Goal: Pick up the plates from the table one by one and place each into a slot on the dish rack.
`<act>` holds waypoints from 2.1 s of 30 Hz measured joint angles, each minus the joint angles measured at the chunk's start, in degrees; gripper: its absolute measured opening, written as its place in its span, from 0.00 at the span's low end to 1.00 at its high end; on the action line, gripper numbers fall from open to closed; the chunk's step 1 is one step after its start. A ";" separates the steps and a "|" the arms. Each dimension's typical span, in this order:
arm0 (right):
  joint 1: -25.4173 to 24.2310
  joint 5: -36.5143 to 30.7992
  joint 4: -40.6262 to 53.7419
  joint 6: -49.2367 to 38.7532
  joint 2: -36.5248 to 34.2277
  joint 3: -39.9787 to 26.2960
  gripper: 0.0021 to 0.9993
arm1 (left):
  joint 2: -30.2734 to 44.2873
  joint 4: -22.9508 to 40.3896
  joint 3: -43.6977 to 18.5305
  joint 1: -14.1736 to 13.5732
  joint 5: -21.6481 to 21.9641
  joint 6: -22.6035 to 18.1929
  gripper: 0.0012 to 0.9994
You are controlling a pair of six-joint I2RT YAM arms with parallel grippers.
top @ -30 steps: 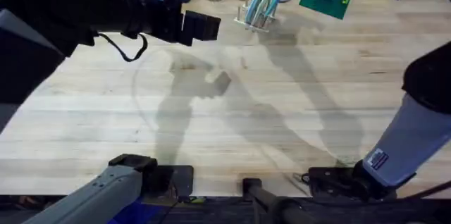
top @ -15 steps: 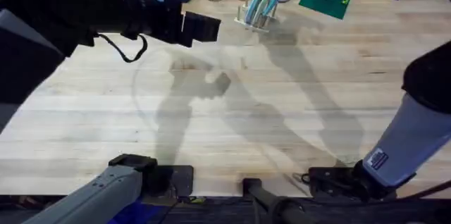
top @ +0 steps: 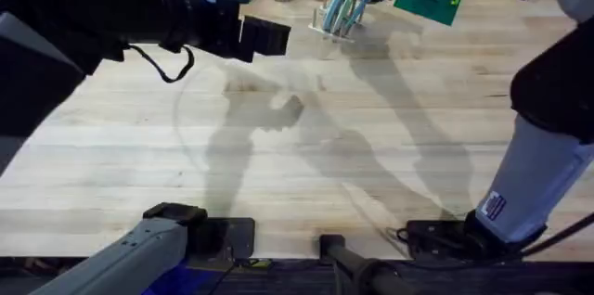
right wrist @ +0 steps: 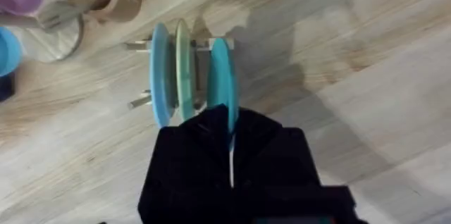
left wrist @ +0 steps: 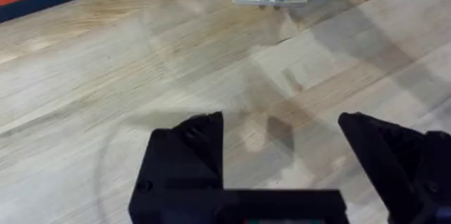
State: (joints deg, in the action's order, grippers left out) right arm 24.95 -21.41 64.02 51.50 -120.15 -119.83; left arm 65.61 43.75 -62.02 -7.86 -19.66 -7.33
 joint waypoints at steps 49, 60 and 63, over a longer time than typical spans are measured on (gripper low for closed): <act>-0.03 -0.24 -4.04 -3.97 -4.32 -0.02 0.03 | 0.00 0.00 0.00 0.00 0.00 0.00 1.00; -0.59 -0.22 -5.34 -4.00 -4.32 -0.02 0.03 | 0.00 0.00 0.00 0.00 0.00 0.01 1.00; -0.59 -0.24 -5.34 -4.00 -4.32 -0.02 0.03 | 0.00 0.00 0.00 0.00 0.00 0.01 1.00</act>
State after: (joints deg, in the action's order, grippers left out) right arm 24.36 -21.65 58.67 47.51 -124.46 -119.85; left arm 65.60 43.75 -62.02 -7.86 -19.66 -7.32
